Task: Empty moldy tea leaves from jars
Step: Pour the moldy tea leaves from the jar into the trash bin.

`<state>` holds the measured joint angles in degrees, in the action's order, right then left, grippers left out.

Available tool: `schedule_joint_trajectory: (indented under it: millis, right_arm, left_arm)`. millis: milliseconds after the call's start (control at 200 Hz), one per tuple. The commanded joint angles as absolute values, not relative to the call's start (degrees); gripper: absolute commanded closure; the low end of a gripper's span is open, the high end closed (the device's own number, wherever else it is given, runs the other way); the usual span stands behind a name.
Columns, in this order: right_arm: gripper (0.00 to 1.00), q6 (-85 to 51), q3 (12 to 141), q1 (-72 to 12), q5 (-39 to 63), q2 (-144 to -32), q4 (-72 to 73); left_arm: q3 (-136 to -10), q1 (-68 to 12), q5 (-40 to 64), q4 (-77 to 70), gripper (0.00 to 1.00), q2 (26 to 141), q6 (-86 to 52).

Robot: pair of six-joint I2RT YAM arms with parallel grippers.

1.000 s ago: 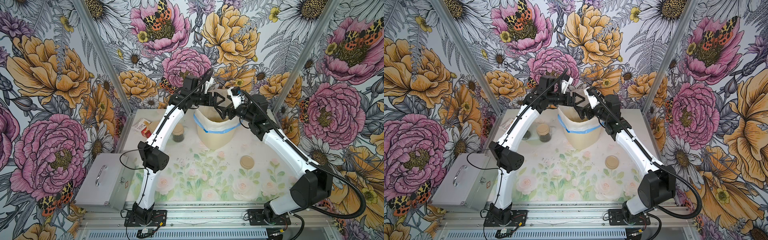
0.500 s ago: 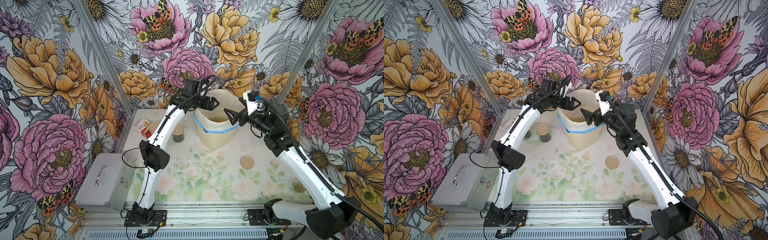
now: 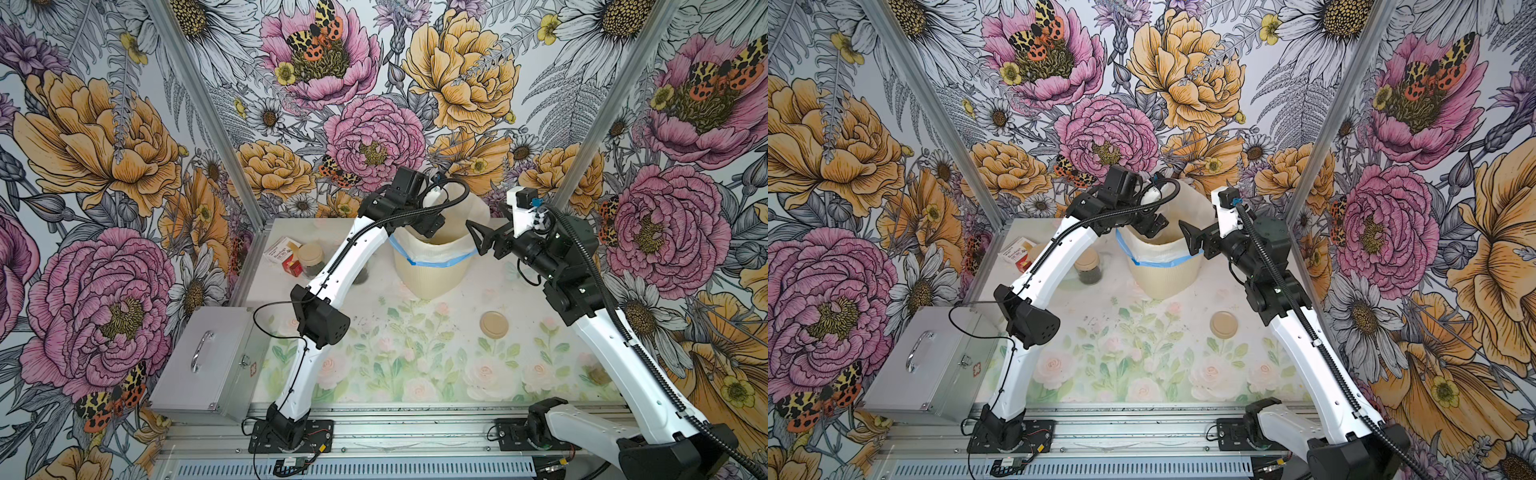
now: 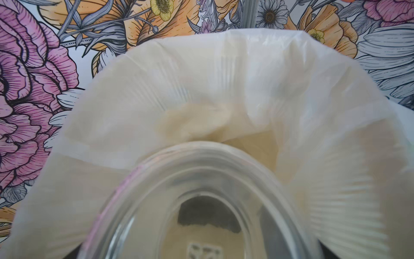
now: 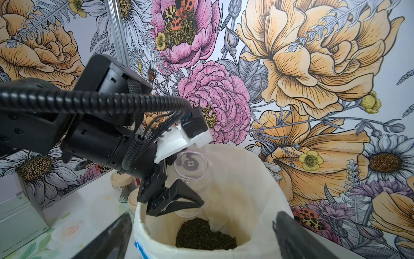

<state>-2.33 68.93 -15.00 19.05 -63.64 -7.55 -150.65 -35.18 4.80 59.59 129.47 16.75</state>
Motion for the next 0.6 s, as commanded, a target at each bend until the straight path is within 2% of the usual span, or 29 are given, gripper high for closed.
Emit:
schedule_joint_trajectory:
  millis: [0, 125, 210, 335, 435, 535, 595]
  right_arm:
    - [0.00, -3.64, 68.65, -14.61, 18.46, -62.67, -7.95]
    - [0.00, -3.85, 68.60, -14.54, 18.55, -62.41, -8.22]
    - [0.00, -4.16, 68.34, -14.43, 18.38, -61.92, -8.26]
    - [0.00, -4.14, 68.25, -14.05, 18.28, -61.79, -8.48]
    - [0.00, -4.58, 68.29, -13.99, 18.54, -61.51, -8.48]
    - [0.00, -4.47, 68.20, -13.81, 18.29, -61.24, -8.78]
    - [0.00, -4.68, 68.36, -13.79, 18.24, -61.34, -8.77]
  left_arm:
    - [-153.12, -33.94, 4.85, 57.04, 0.45, 129.22, 16.07]
    - [-153.68, -34.11, 3.86, 57.00, 0.44, 129.10, 16.87]
    - [-156.55, -33.23, 7.43, 57.03, 0.46, 130.13, 14.31]
    - [-153.00, -37.76, -0.44, 56.95, 0.42, 129.59, 20.40]
    - [-154.36, -33.56, 7.06, 56.63, 0.48, 130.18, 12.28]
    - [-155.32, -35.73, 5.74, 56.60, 0.45, 130.84, 14.39]
    - [-157.00, -34.32, 10.01, 55.79, 0.45, 131.60, 9.54]
